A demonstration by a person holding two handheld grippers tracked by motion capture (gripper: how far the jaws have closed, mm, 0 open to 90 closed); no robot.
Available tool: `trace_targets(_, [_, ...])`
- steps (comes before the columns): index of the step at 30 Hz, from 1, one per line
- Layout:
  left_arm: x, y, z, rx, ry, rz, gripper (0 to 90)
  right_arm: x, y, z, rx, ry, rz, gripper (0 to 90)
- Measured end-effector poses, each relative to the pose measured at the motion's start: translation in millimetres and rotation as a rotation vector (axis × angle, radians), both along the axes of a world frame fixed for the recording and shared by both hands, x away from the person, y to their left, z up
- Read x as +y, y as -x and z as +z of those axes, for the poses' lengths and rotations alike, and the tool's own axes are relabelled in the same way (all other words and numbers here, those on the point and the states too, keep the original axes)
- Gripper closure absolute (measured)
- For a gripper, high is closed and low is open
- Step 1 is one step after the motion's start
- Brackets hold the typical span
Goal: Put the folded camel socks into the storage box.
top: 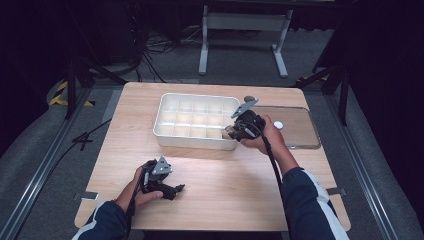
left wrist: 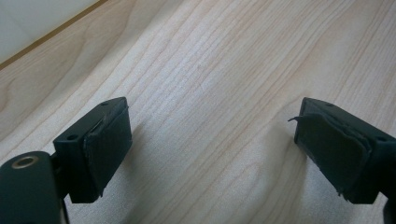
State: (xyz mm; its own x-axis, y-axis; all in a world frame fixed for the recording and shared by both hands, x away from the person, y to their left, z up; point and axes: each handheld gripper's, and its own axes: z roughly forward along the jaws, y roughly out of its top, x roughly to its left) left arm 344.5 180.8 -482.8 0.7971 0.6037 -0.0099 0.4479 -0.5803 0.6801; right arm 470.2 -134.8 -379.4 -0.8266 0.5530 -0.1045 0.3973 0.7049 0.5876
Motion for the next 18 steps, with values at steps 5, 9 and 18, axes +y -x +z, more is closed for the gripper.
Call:
trace_targets(5, [-0.2,0.0,-0.3,-0.004,0.002,0.002,11.2,-9.1,9.3,3.4,-0.018,-0.01,0.008,60.9])
trace_targets(9, [-0.6,0.0,-0.4,-0.002,0.003,0.005,10.9,-15.2,15.0,7.3,-0.032,-0.03,-0.001,59.5])
trace_targets(18, [-0.6,0.1,-0.5,-0.002,0.004,0.006,10.9,-24.7,27.1,11.3,-0.066,-0.033,-0.001,53.6])
